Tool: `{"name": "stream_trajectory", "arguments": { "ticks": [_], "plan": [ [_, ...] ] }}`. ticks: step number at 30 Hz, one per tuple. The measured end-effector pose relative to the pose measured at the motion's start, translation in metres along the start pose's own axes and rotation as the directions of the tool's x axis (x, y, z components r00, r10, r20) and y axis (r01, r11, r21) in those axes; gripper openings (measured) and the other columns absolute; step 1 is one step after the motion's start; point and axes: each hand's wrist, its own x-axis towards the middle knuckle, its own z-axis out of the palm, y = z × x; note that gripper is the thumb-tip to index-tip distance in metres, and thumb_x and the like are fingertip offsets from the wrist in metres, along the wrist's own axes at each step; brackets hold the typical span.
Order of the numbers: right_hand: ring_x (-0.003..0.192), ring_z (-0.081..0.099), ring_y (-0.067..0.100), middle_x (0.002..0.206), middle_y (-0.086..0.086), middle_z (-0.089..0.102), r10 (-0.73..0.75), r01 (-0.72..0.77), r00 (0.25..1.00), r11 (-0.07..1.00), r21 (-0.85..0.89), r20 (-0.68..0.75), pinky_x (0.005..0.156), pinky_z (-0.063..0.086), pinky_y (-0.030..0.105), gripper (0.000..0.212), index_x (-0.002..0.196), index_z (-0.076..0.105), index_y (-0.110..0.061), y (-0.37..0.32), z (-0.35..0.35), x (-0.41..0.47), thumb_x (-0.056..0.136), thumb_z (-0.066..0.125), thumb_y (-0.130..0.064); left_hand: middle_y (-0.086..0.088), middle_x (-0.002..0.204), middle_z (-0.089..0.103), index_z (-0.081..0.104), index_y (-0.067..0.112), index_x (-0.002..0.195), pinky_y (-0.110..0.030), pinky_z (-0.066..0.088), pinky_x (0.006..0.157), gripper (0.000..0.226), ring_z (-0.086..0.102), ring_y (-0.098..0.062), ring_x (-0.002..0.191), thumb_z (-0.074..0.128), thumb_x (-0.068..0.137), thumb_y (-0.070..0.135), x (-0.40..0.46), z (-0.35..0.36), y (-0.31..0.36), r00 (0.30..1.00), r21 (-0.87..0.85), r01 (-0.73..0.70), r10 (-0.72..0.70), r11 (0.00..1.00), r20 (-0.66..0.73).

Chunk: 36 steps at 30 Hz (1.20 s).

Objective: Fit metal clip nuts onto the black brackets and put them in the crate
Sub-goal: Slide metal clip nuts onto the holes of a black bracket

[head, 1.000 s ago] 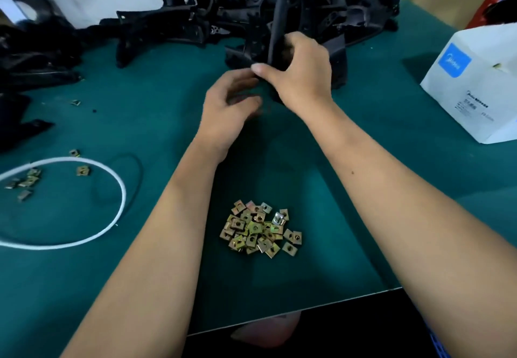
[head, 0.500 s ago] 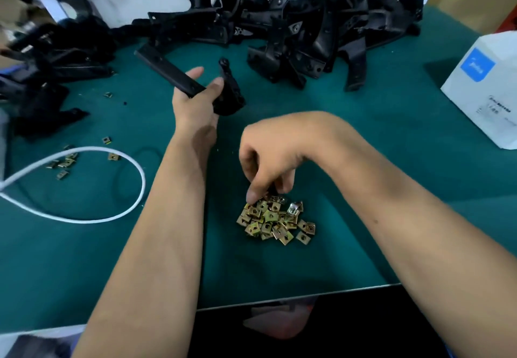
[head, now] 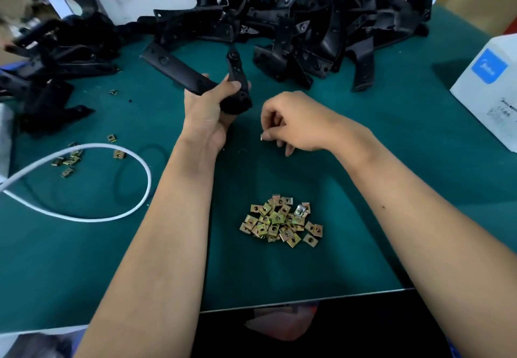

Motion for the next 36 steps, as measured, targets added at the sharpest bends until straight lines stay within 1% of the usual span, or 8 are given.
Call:
{"name": "stream_trajectory", "arguments": {
  "ticks": [3,7,14,20,25,28,32,36],
  "plan": [
    [0.055,0.066,0.016,0.077,0.009,0.071,0.003,0.041,0.990,0.949,0.312,-0.139,0.046,0.053,0.031,0.011,0.091,0.058,-0.009,0.021,0.009,-0.002,0.101,0.064,-0.009,-0.011,0.088,0.076,0.032,0.016,0.113,-0.039,0.059,0.069,0.053,0.076,-0.033,0.088,0.065,0.084,-0.013,-0.002,0.003,0.000,0.998,-0.017,-0.015,0.016,1.000,0.062],
    [0.062,0.068,0.023,0.082,0.013,0.073,0.090,0.052,0.981,0.737,0.674,-0.174,0.048,0.052,0.030,0.012,0.096,0.048,-0.008,0.034,0.011,-0.004,0.105,0.051,-0.002,-0.016,0.094,0.072,0.031,0.015,0.117,-0.039,0.059,0.069,0.056,0.076,-0.035,0.087,0.066,0.083,-0.014,-0.003,0.006,-0.003,0.995,-0.040,0.004,0.000,0.999,0.098],
    [0.057,0.056,0.009,0.071,0.003,0.065,0.090,0.045,0.966,0.863,0.504,-0.241,0.051,0.047,0.024,0.011,0.094,0.072,-0.010,0.039,0.012,-0.007,0.096,0.064,-0.002,-0.008,0.081,0.071,0.031,0.014,0.117,-0.033,0.058,0.067,0.051,0.076,-0.031,0.087,0.065,0.088,-0.011,-0.005,0.008,-0.004,0.994,-0.010,0.017,-0.016,1.000,0.109],
    [0.062,0.065,0.015,0.089,0.005,0.074,0.029,0.080,0.968,0.906,0.415,-0.248,0.052,0.054,0.026,0.035,0.121,0.072,-0.014,0.034,0.016,-0.007,0.095,0.061,0.008,-0.010,0.081,0.072,0.034,0.014,0.117,-0.033,0.059,0.068,0.049,0.076,-0.033,0.085,0.063,0.089,-0.014,-0.008,0.009,-0.002,0.993,-0.064,0.029,-0.022,0.997,0.112],
    [0.058,0.072,0.025,0.078,0.006,0.077,0.072,0.081,0.945,0.894,0.440,-0.320,0.047,0.055,0.029,0.009,0.094,0.073,-0.008,0.038,0.015,-0.007,0.091,0.074,0.000,-0.010,0.081,0.073,0.034,0.014,0.113,-0.033,0.059,0.068,0.047,0.076,-0.032,0.086,0.064,0.089,-0.013,-0.010,0.010,-0.003,0.990,-0.033,0.053,-0.048,0.998,0.135],
    [0.057,0.071,0.024,0.071,0.008,0.075,0.111,0.087,0.921,0.876,0.475,-0.375,0.047,0.054,0.027,0.009,0.085,0.071,-0.006,0.041,0.014,-0.007,0.087,0.080,-0.004,-0.010,0.081,0.074,0.034,0.014,0.111,-0.033,0.059,0.070,0.046,0.076,-0.031,0.087,0.065,0.088,-0.012,-0.011,0.010,-0.004,0.987,-0.008,0.055,-0.053,0.998,0.153],
    [0.060,0.066,0.018,0.069,0.006,0.072,0.187,0.167,0.862,0.775,0.610,-0.472,0.055,0.053,0.025,0.009,0.079,0.076,-0.011,0.039,0.013,-0.004,0.083,0.084,-0.008,-0.015,0.092,0.076,0.038,0.012,0.114,-0.032,0.058,0.068,0.045,0.076,-0.032,0.089,0.066,0.087,-0.010,-0.012,0.010,-0.005,0.983,0.010,0.092,-0.092,0.996,0.161],
    [0.064,0.068,0.015,0.071,0.004,0.072,0.307,0.227,0.870,0.447,0.866,-0.386,0.062,0.055,0.022,0.008,0.082,0.079,-0.013,0.033,0.016,-0.002,0.086,0.081,-0.006,-0.009,0.089,0.077,0.042,0.012,0.117,-0.030,0.058,0.065,0.044,0.076,-0.025,0.088,0.066,0.088,-0.009,-0.014,0.012,-0.008,0.976,-0.030,0.140,-0.133,0.990,0.175]
  ]
}}
